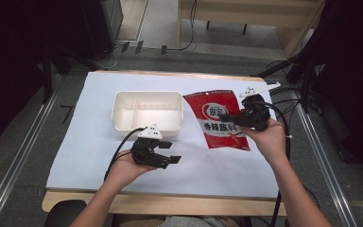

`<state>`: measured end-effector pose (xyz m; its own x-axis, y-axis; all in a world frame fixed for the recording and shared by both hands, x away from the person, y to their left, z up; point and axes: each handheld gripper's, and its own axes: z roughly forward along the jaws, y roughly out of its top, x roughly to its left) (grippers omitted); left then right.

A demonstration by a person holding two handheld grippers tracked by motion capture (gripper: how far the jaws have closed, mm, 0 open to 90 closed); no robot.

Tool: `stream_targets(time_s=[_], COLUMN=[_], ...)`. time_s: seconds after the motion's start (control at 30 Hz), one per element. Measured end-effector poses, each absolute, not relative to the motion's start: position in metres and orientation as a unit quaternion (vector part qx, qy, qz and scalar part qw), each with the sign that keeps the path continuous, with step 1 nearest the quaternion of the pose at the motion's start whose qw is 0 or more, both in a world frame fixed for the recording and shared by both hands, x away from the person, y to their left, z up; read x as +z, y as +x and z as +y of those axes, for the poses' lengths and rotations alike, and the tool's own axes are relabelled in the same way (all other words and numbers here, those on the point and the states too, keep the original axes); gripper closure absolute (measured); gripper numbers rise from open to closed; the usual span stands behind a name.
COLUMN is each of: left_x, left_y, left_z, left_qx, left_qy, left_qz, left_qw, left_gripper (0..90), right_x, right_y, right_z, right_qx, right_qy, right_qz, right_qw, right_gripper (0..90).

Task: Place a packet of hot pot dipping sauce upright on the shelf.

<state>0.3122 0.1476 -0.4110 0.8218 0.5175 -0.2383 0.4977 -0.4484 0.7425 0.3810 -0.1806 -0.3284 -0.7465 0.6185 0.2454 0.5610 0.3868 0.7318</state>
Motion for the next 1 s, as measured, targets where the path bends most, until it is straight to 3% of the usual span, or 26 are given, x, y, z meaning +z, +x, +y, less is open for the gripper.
stream_targets(time_s=[1.0], left_x=[-0.410], left_y=[0.311], left_z=[0.163], left_qx=[0.012], left_qy=[0.839], left_qz=[0.305], left_qw=[0.450], left_gripper=[35.2], right_x=[-0.254], right_y=[0.434], right_z=[-0.138], right_qx=[0.447], right_qy=[0.335], right_qz=[0.828], right_qw=[0.043], right_gripper=[90.0])
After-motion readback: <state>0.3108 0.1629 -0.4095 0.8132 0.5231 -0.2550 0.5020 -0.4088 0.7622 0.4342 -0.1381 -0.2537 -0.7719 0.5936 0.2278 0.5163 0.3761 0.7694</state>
